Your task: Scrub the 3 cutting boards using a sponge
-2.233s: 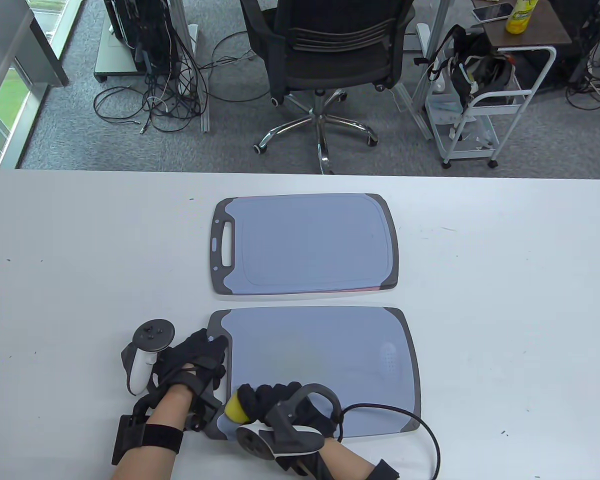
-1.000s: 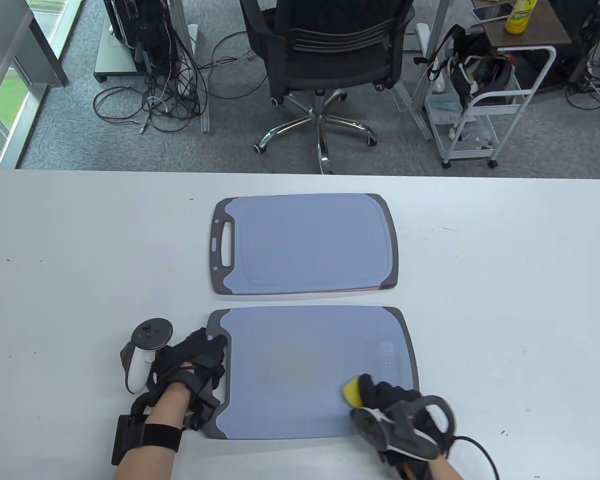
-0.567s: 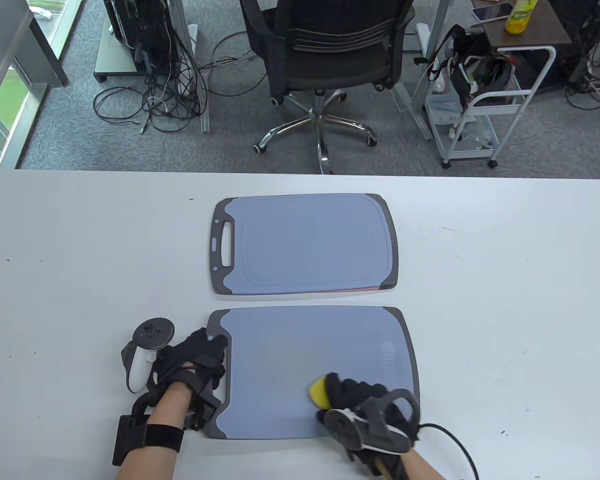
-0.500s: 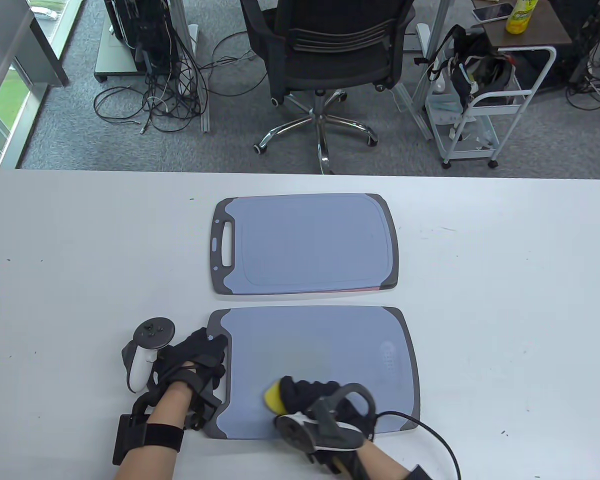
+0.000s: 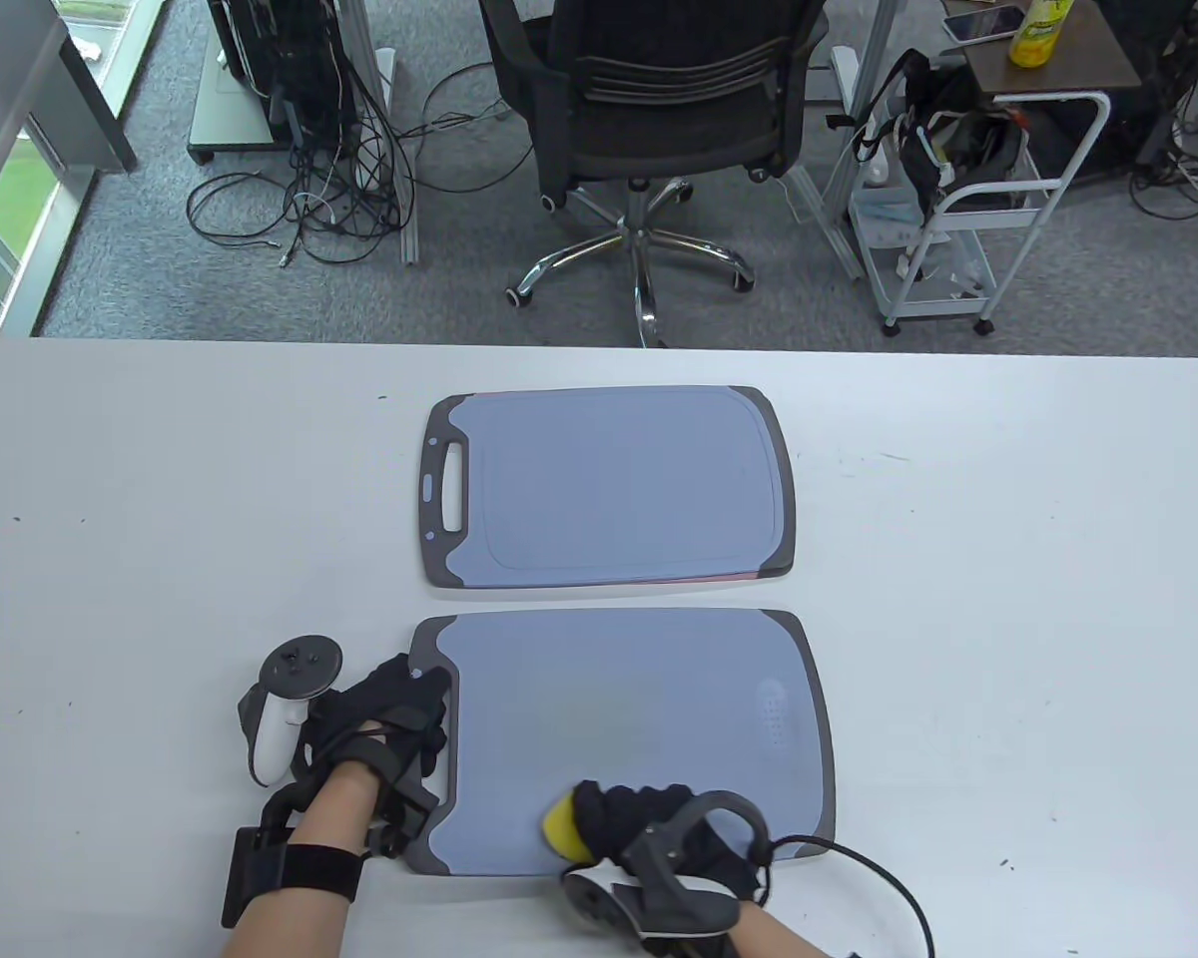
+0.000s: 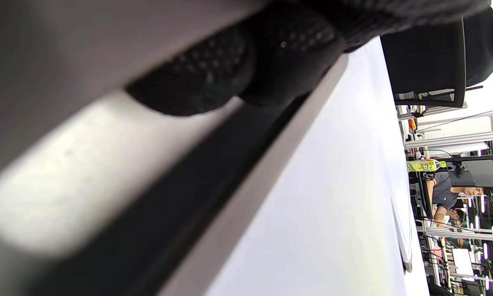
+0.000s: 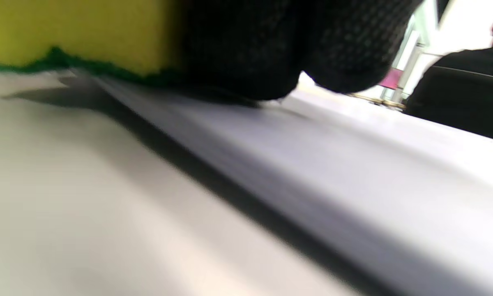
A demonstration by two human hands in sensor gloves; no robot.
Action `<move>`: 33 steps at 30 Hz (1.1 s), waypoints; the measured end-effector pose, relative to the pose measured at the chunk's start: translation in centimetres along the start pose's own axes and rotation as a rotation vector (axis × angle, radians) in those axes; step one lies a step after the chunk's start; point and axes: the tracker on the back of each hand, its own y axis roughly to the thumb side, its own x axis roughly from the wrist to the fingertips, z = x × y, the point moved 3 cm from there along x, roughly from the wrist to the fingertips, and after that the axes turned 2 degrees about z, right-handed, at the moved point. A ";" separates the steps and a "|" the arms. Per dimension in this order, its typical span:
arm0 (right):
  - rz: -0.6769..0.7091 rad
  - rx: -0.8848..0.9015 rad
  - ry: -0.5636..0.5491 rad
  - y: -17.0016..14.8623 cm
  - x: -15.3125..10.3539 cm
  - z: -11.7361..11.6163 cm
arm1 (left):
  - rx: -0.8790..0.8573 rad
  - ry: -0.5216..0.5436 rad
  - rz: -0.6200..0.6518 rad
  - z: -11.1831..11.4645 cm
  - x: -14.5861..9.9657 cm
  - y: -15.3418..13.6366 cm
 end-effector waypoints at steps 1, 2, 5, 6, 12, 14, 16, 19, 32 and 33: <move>-0.048 0.014 0.020 -2.1 -1.5 -0.5 | -0.001 -0.001 -0.002 0.0 0.0 0.0; -0.095 0.025 0.036 -4.1 -3.0 -1.0 | -0.004 -0.003 -0.005 0.0 0.0 0.0; -0.243 0.056 0.077 -9.5 -7.2 -2.2 | -0.020 -0.006 -0.013 0.0 -0.2 -0.2; -0.294 0.057 0.091 -11.3 -8.7 -2.5 | -0.036 -0.011 -0.017 0.0 -0.3 -0.3; -0.560 0.233 0.114 -17.9 -12.3 -3.1 | -0.187 -0.110 -0.054 0.2 -0.2 -1.3; -0.627 0.232 0.071 -19.7 -13.0 -2.8 | -0.237 -0.195 -0.037 0.2 -0.4 -1.2; -0.700 0.362 0.037 -21.4 -13.8 -3.2 | -0.233 -0.169 0.079 -0.2 -0.7 -0.2; -0.789 0.574 -0.009 -23.4 -15.1 -4.1 | -0.157 -0.107 0.233 -1.1 -2.1 2.7; -0.893 0.711 -0.291 -25.8 -18.1 -2.2 | 0.535 0.248 1.065 -2.5 -15.4 11.5; -0.894 0.714 -0.290 -25.8 -18.1 -2.3 | 0.574 0.240 1.045 -2.3 -15.3 11.4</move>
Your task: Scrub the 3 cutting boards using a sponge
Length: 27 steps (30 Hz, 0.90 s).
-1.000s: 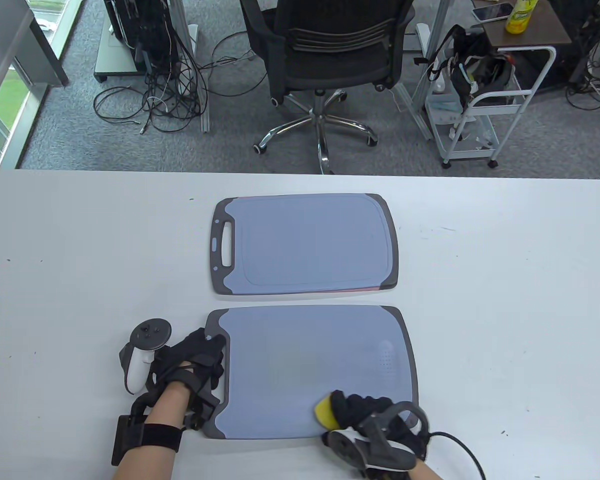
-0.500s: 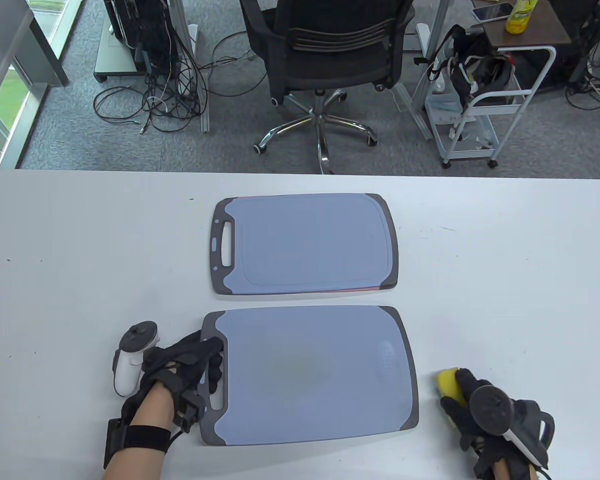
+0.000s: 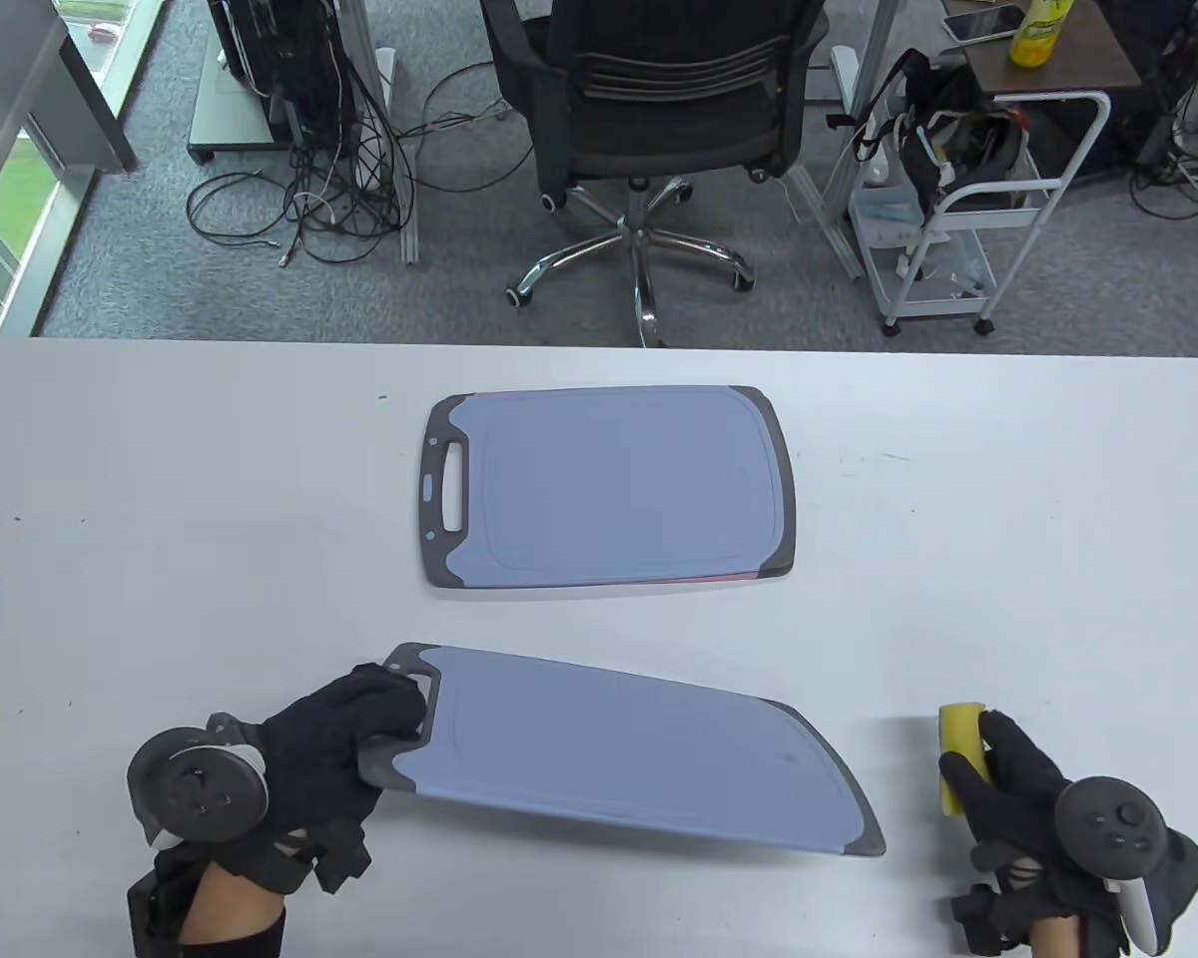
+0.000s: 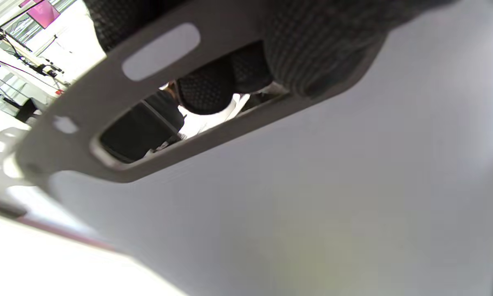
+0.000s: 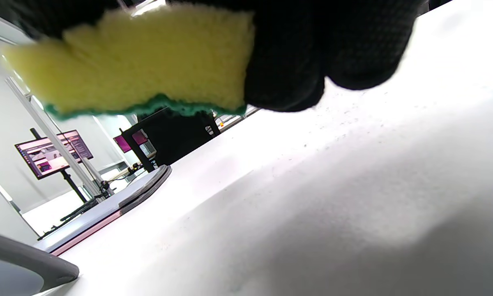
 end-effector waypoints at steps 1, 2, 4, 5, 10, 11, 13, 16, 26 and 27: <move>-0.002 0.015 0.001 0.0 -0.1 -0.1 | 0.041 -0.081 0.006 0.9 0.0 0.2; 0.002 0.021 0.001 0.0 -0.2 -0.1 | 0.128 -0.134 0.011 1.9 -0.3 0.5; 0.011 -0.009 0.005 -0.1 -0.2 0.0 | 0.333 -0.282 0.057 3.8 -1.3 0.7; 0.003 -0.020 0.004 -0.3 -0.1 0.1 | 0.390 -0.286 0.089 4.4 -1.8 0.5; -0.025 -0.014 0.020 -0.5 0.0 -0.5 | 0.547 -0.256 0.229 6.5 -2.9 0.5; -0.022 -0.036 0.021 -0.4 -0.1 -0.6 | 0.606 -0.260 0.255 7.1 -2.6 0.8; -0.022 -0.043 0.022 -0.2 -0.2 -0.8 | 0.717 -0.268 0.285 8.3 -1.9 1.3; -0.024 -0.064 0.020 -0.1 -0.3 -0.9 | 0.889 -0.274 0.313 10.7 -0.8 1.6; -0.007 -0.082 0.012 1.7 0.6 -1.3 | 0.506 -0.118 0.450 10.4 -1.2 -0.3; 0.030 -0.094 0.015 3.3 1.0 -1.4 | 0.525 -0.147 0.470 10.8 -1.2 -0.1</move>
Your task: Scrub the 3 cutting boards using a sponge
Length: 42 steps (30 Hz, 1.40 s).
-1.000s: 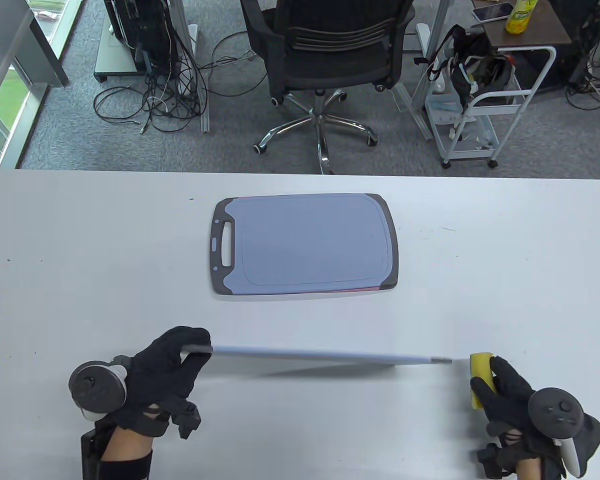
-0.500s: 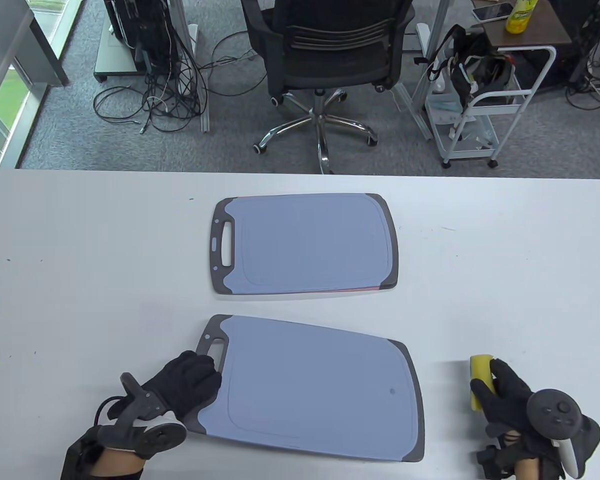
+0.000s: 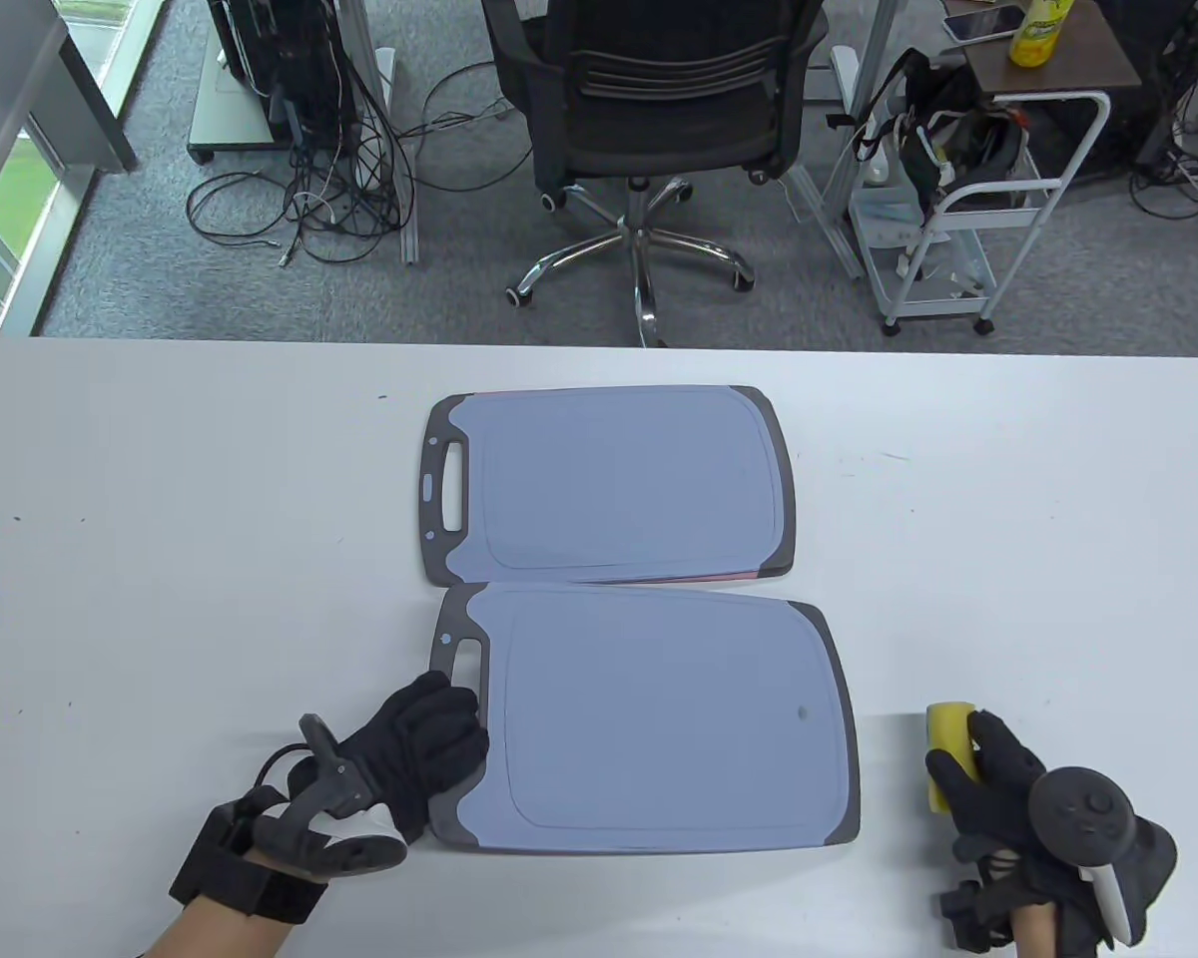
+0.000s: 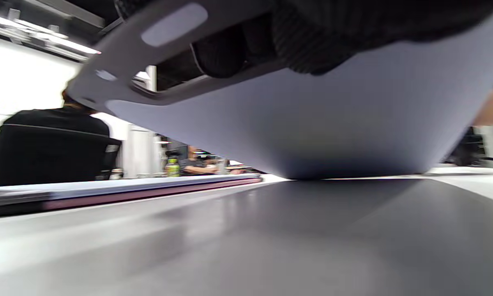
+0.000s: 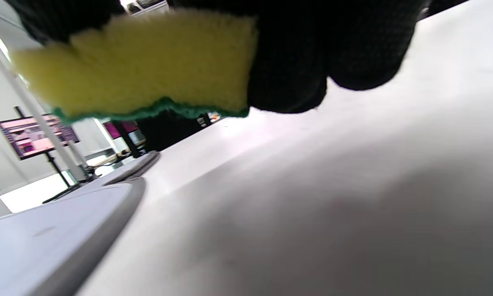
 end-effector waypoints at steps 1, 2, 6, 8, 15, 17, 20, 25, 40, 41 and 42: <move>0.033 -0.012 -0.006 1.4 0.3 -0.1 | 0.011 -0.040 0.009 0.4 0.1 0.1; 0.075 -0.038 -0.015 3.6 0.8 -0.5 | -0.014 -0.071 0.013 0.6 0.4 0.0; 0.256 -0.065 0.081 13.6 2.5 -4.7 | -0.041 -0.080 -0.047 0.8 0.5 -0.8; 0.359 -0.119 0.105 19.1 3.2 -7.4 | -0.026 -0.080 -0.041 0.8 0.5 -0.6; 0.620 -0.305 0.203 35.5 2.5 -15.6 | -0.009 -0.084 -0.046 0.7 0.5 -0.4; 0.647 -0.343 0.241 37.9 2.1 -17.2 | 0.023 -0.085 -0.037 0.6 0.5 0.0; 0.626 -0.432 0.308 38.0 2.2 -18.4 | 0.047 -0.088 -0.037 0.6 0.5 0.2; 0.475 -0.441 0.269 32.0 5.4 -16.5 | 0.010 -0.101 -0.052 0.8 0.6 -0.2; -0.006 -0.463 0.225 13.7 8.1 -9.9 | 0.006 -0.078 -0.047 0.5 0.5 0.1; 0.104 -0.422 0.246 16.6 7.4 -10.9 | -0.014 -0.068 -0.057 0.5 0.4 0.1; 0.194 -0.387 0.270 19.1 6.7 -11.8 | -0.019 -0.063 -0.058 0.4 0.4 0.1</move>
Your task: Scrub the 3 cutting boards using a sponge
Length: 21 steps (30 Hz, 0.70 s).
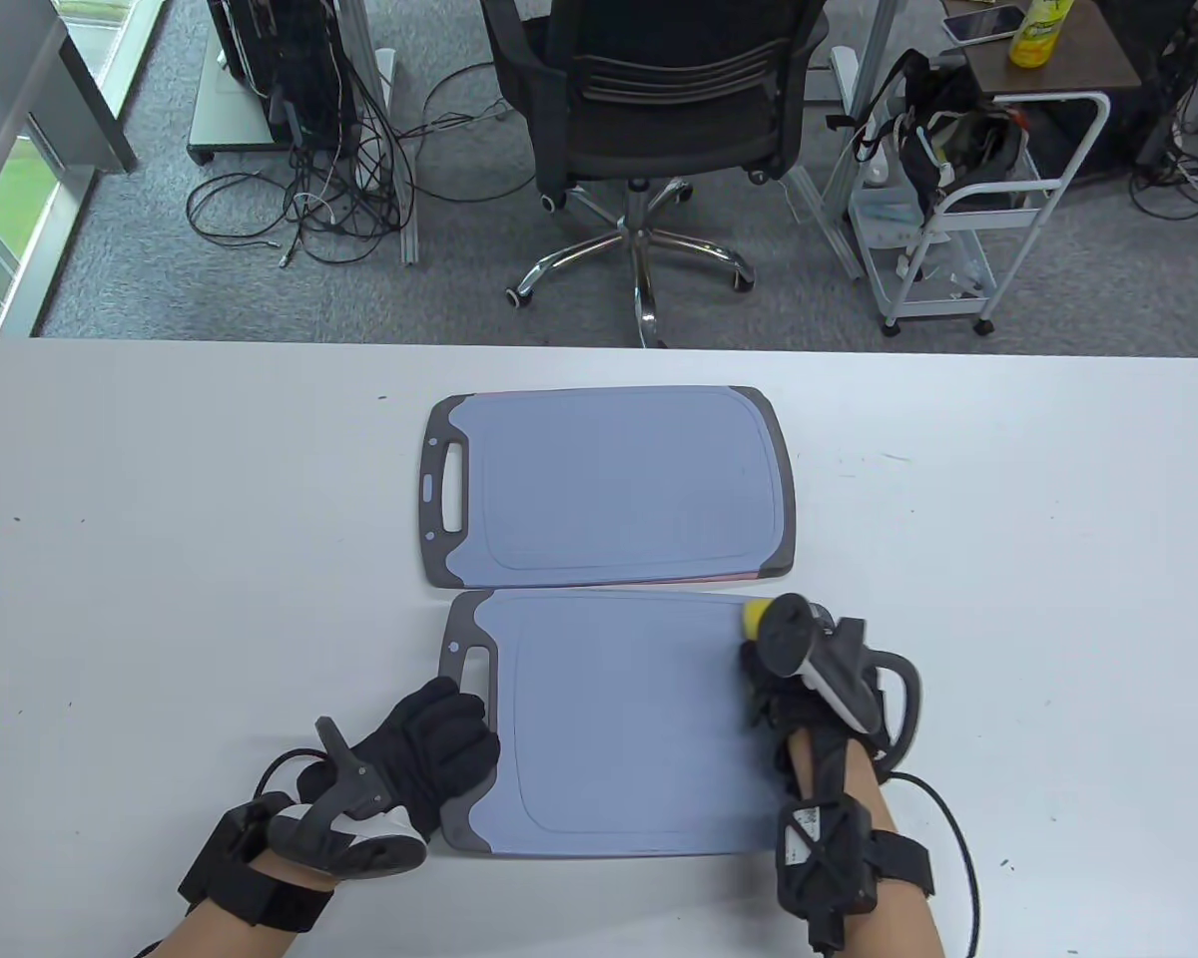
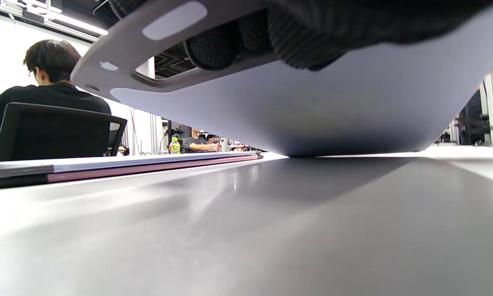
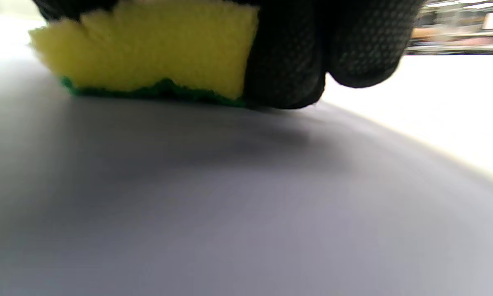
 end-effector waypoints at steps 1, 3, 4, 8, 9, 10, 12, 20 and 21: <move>0.115 0.021 0.008 4.0 -0.5 0.1 | 0.007 0.001 0.003 0.0 0.0 0.1; 0.335 -0.004 0.021 10.8 -2.1 0.1 | 0.005 0.003 0.005 -0.1 0.0 0.2; 0.423 -0.022 0.024 13.2 -2.9 0.0 | 0.002 0.002 0.003 -0.1 0.0 0.2; 0.525 -0.187 -0.029 17.7 -5.0 -0.1 | 0.001 0.000 -0.019 0.0 -0.2 0.0; 0.538 -0.189 -0.011 16.8 -4.6 -0.2 | -0.012 0.001 -0.014 0.0 -0.3 0.1; 0.480 -0.158 -0.010 15.5 -4.4 -0.2 | -0.003 -0.003 -0.011 0.0 -0.2 0.2; 0.334 -0.113 -0.009 10.6 -3.5 -0.2 | 0.002 -0.003 -0.007 0.0 -0.2 0.3; -0.364 -0.053 0.027 -12.6 -4.2 -1.5 | 0.000 -0.066 -0.036 0.4 0.0 0.3; -0.368 -0.021 0.039 -13.2 -4.5 -1.6 | 0.000 -0.067 -0.036 0.4 0.0 0.3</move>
